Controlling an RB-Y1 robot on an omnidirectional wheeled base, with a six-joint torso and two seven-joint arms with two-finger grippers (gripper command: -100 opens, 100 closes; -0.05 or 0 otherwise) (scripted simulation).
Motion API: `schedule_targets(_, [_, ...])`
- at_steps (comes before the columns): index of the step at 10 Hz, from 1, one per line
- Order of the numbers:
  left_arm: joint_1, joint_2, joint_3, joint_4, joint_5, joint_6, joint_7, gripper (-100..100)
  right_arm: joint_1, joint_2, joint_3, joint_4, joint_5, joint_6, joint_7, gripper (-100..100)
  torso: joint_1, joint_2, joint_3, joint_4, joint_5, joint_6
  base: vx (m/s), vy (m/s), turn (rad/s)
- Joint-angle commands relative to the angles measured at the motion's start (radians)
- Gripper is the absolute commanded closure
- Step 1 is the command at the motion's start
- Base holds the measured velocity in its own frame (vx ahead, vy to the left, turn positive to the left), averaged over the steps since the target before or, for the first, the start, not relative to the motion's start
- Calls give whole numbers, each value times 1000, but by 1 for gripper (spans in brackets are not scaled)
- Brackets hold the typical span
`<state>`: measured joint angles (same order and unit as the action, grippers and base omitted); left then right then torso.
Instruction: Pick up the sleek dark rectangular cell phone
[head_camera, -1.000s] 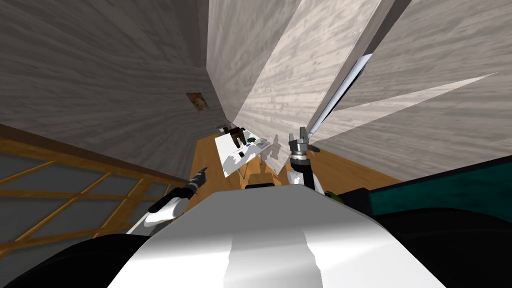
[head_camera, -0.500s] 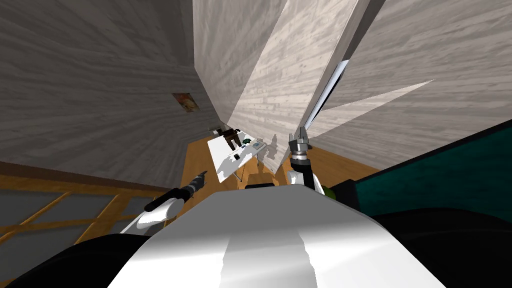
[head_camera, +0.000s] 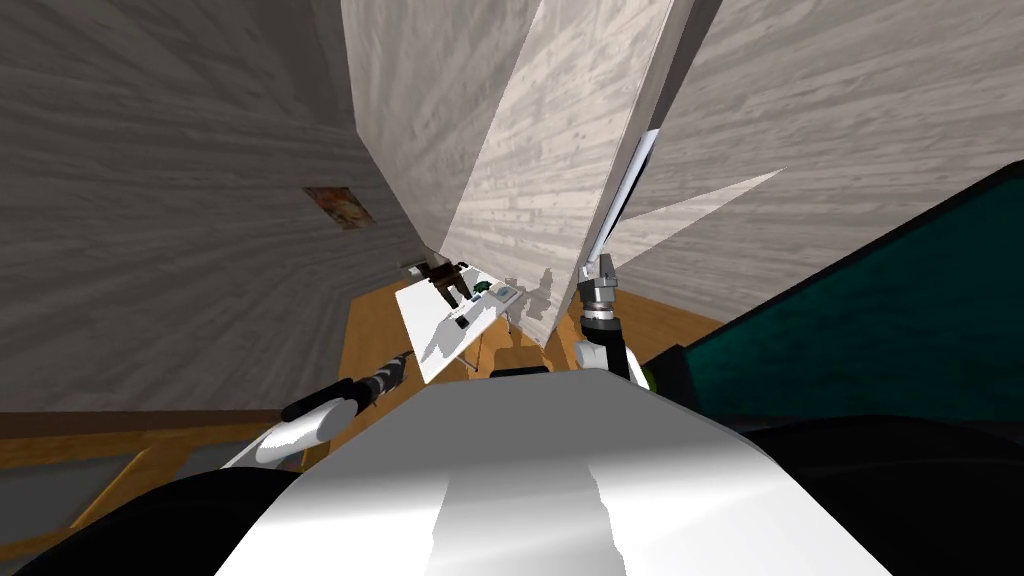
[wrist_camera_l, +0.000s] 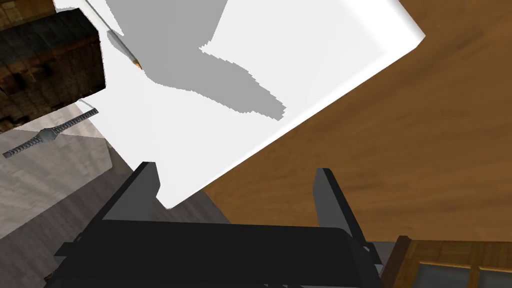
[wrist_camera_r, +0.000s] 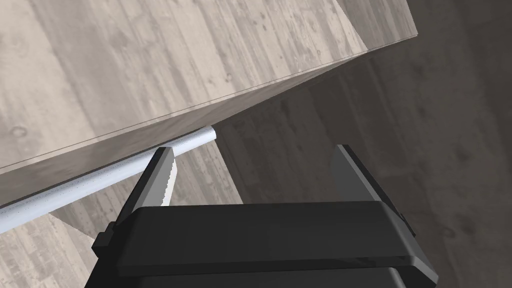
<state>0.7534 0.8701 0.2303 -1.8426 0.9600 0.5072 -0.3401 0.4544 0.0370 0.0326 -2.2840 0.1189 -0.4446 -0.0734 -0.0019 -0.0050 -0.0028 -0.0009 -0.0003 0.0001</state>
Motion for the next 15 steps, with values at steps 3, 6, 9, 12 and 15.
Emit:
schedule_targets(3, [14,101,-25,55,110,79,-54,-100,0,0,0,0,0,0,0,0,-1,-1,0,0,0,0,82,-55,-261])
schedule_targets(6, [27,174,-51,91,183,132,-90,-100,0,0,0,0,0,0,0,0,-1,-3,-2,-1,0,0,110,-37,-214])
schedule_targets(9, [38,233,-82,124,246,174,-122,-100,0,0,0,0,0,0,0,0,-3,-5,-3,-1,-1,-1,139,-55,-209])
schedule_targets(12, [52,303,-134,168,318,220,-161,-100,0,0,0,0,0,0,0,0,-2,-7,-4,-2,0,-1,170,-34,-314])
schedule_targets(15, [68,358,-194,209,377,253,-195,-100,0,0,0,0,0,0,0,0,-3,-8,-5,-2,-1,-1,189,-25,-242])
